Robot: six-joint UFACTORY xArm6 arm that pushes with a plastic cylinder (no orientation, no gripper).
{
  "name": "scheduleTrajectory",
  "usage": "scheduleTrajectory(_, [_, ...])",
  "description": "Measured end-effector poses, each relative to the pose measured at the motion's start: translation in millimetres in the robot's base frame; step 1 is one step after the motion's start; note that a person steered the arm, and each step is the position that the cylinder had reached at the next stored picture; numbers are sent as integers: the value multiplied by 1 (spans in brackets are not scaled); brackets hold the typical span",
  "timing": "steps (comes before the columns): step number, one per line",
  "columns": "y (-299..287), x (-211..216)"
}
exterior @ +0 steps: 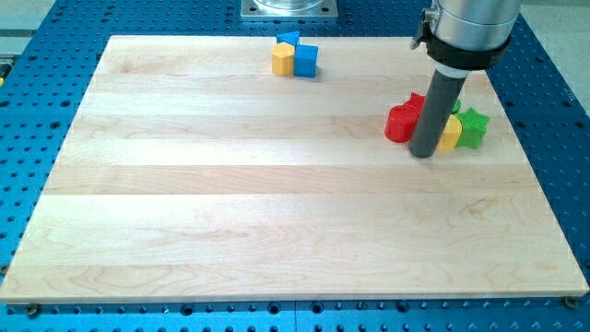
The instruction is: Place your hand to the right of the blue cube
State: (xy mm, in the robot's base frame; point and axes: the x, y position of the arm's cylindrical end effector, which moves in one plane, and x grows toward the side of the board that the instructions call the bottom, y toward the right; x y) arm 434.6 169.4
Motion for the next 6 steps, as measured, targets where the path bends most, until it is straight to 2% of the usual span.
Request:
scheduleTrajectory(1, [-4, 14])
scheduleTrajectory(2, [-55, 53])
scheduleTrajectory(3, [-175, 5])
scheduleTrajectory(4, [-214, -68])
scheduleTrajectory(6, [-127, -132])
